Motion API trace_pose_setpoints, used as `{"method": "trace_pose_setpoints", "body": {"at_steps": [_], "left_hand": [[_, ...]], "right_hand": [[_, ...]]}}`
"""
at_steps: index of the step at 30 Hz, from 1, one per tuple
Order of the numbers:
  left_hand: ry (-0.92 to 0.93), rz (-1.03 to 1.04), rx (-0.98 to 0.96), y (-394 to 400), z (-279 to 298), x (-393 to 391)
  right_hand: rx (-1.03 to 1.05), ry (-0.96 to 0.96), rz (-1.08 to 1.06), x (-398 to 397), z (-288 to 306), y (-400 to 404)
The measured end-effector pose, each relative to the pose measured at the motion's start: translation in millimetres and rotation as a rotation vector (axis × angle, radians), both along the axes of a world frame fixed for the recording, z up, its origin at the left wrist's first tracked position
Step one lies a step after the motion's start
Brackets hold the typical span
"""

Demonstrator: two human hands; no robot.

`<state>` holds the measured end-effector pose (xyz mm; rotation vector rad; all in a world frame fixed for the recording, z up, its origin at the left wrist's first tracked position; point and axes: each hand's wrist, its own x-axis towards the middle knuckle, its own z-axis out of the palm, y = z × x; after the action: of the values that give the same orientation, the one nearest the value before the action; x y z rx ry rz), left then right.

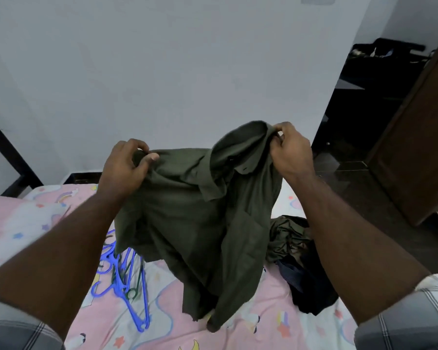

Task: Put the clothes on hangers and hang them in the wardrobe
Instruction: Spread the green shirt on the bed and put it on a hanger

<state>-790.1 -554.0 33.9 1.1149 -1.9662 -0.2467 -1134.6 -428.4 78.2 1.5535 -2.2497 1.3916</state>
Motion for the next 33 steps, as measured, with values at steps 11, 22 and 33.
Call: {"method": "trace_pose_setpoints", "body": {"at_steps": [11, 22, 33], "left_hand": [[-0.148, 0.089, 0.038, 4.1, 1.2, 4.8], [0.049, 0.196, 0.106, -6.5, 25.3, -8.8], [0.191, 0.332, 0.336, 3.1, 0.4, -10.2]], "right_hand": [[0.130, 0.185, 0.014, -18.9, 7.1, -3.9], [0.067, 0.011, 0.048, -14.1, 23.8, 6.4], [0.418, -0.009, 0.361, -5.2, -16.9, 21.2]]}}
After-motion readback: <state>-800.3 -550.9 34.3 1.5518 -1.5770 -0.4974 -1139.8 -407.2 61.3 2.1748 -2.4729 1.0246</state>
